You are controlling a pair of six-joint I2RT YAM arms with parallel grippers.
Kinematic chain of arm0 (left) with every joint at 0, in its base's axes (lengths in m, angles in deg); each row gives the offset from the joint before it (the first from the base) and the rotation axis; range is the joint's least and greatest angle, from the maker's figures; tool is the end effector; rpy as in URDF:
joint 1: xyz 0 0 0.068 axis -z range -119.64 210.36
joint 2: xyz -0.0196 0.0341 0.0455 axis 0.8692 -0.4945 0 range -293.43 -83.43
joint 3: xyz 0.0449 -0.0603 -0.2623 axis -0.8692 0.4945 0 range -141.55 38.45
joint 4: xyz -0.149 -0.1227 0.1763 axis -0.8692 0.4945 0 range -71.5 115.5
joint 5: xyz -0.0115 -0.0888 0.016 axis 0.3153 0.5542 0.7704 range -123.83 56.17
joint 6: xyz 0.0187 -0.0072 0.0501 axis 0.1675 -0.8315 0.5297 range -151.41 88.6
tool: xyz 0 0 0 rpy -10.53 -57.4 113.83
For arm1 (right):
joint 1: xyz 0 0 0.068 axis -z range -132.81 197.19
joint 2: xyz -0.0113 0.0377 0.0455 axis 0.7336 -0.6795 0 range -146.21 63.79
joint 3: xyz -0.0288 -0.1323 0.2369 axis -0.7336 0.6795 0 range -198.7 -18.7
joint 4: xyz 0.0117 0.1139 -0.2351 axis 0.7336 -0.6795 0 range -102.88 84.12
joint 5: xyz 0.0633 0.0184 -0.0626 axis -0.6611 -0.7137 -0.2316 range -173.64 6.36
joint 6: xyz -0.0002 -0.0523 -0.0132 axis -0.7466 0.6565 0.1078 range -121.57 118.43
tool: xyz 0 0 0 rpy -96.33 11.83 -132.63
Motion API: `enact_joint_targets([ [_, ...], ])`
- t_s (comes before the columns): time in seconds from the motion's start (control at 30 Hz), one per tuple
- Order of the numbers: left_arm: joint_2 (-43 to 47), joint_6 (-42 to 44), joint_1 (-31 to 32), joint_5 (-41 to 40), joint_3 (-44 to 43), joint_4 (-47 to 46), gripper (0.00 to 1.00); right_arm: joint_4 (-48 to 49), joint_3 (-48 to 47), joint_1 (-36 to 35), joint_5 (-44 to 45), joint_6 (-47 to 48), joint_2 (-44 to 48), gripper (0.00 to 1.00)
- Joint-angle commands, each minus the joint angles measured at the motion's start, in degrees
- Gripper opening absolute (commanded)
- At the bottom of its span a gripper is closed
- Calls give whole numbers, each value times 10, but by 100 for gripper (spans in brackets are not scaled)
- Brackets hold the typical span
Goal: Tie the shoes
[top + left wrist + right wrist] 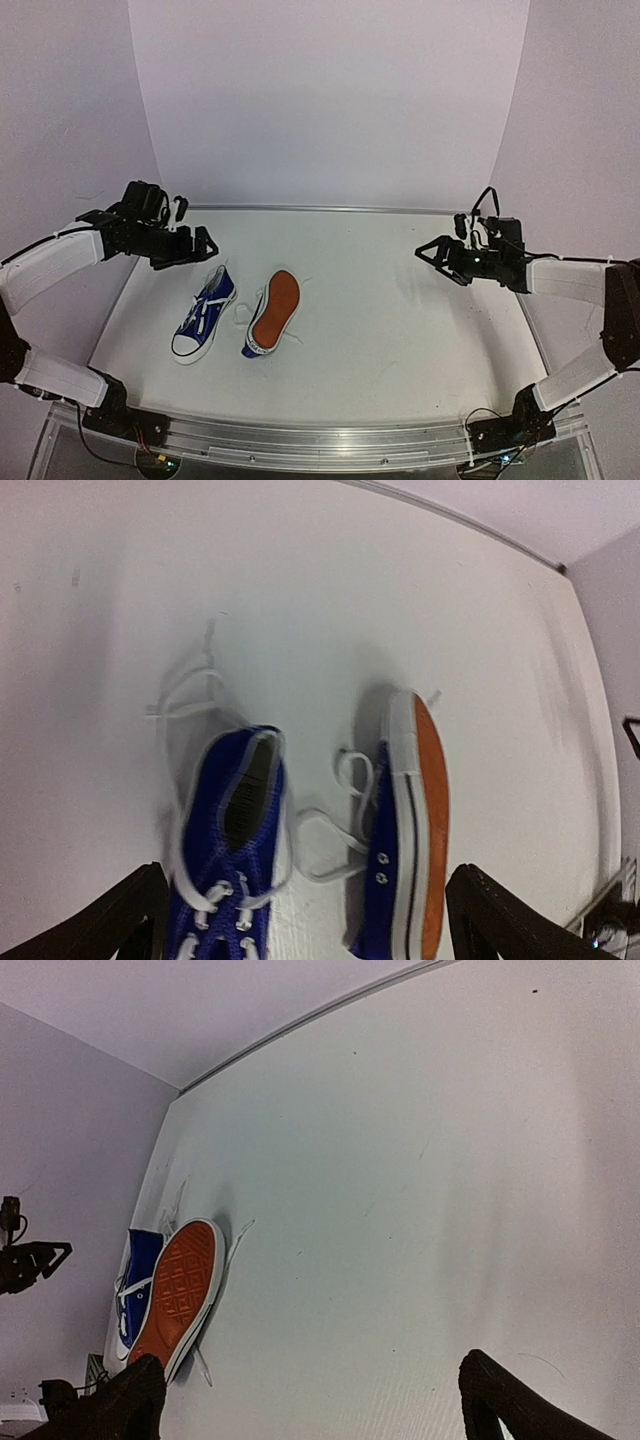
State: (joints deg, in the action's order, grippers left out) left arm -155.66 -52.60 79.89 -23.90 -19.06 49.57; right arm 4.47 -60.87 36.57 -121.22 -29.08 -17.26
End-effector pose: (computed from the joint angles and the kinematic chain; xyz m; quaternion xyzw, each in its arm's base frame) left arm 0.2502 -0.0952 0.2825 0.0191 0.9234 -0.2056 0.3236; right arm 0.2880 0.0761 0.2184 -0.0434 0.8290 0.4198 0.3669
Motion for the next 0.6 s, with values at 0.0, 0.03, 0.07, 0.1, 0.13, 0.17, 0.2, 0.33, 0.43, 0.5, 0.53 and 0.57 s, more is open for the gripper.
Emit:
enact_joint_targets([
  [0.0, -12, 18, 74, 70, -22, -6, 100, -8, -29, -28, -20, 8, -27, 98],
  [0.03, -19, 15, 97, 78, -16, -18, 100, -7, -30, -31, -21, 7, -31, 98],
  [0.07, -28, 13, 114, 78, -12, -26, 100, -7, -30, -33, -23, 6, -32, 98],
  [0.1, -42, 13, 132, 74, -11, -33, 100, -8, -31, -33, -24, 6, -34, 98],
  [0.13, -59, 15, 149, 69, -13, -35, 100, -8, -30, -34, -24, 6, -33, 98],
  [0.17, -77, 18, 166, 62, -18, -36, 100, -9, -28, -34, -24, 7, -32, 98],
  [0.2, -95, 20, 183, 53, -25, -36, 100, -10, -27, -33, -24, 7, -32, 98],
  [0.33, -158, 18, 223, 39, -49, -41, 99, -15, -23, -33, -30, 10, -31, 98],
  [0.43, -192, 9, 241, 21, -65, -39, 100, -16, -17, -34, -31, 10, -27, 98],
  [0.5, -216, 1, 252, 8, -78, -38, 99, -19, -14, -33, -30, 10, -23, 98],
  [0.53, -229, -1, 263, 3, -88, -34, 99, -20, -14, -33, -29, 10, -21, 98],
  [0.57, -244, -1, 276, 1, -102, -32, 99, -22, -13, -33, -28, 10, -18, 98],
])
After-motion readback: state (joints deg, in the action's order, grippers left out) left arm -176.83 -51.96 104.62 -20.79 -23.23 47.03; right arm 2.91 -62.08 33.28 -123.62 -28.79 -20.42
